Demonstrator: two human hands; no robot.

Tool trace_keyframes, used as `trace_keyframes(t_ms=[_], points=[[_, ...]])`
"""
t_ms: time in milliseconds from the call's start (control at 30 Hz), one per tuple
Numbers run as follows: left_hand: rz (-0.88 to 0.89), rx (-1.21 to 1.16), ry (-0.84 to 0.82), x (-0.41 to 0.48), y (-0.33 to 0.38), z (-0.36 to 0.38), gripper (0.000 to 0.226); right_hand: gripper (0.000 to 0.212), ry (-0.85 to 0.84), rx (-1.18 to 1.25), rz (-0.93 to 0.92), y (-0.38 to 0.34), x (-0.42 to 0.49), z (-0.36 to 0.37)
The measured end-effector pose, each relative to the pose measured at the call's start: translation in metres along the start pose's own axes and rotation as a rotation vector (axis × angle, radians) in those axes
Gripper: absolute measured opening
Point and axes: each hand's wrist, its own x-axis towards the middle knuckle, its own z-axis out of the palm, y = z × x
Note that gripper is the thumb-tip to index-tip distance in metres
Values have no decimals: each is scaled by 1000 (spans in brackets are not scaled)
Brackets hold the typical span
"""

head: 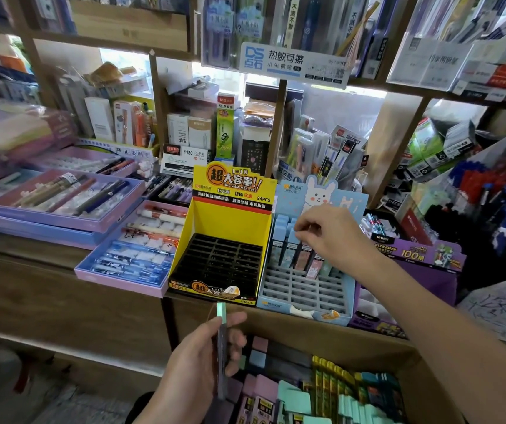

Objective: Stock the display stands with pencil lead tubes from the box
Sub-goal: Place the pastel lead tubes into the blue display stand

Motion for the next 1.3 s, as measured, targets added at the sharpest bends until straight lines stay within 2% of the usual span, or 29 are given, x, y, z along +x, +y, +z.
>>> trace_keyframes(t_ms=[333, 467, 533, 733, 933, 1033, 1300], points=[[58, 78, 13, -4, 1, 3, 39, 13, 35, -53, -54, 1, -8, 1], [119, 90, 17, -8, 1, 5, 33, 11, 146, 198, 26, -5, -35, -1], [156, 107, 20, -10, 1, 7, 30, 14, 145, 299, 72, -7, -55, -2], [205, 228, 25, -12, 1, 11, 22, 20, -54, 407, 195, 3, -126, 5], [327, 592, -31, -15, 12, 24, 18, 15, -393, 409, 380, 40, -185, 17], [379, 700, -56, -11, 17, 39, 12, 14, -455, 375, 460, 57, -202, 25], [533, 969, -168, 10, 32, 90, 22, 14, -572, 346, 640, 76, -218, 43]])
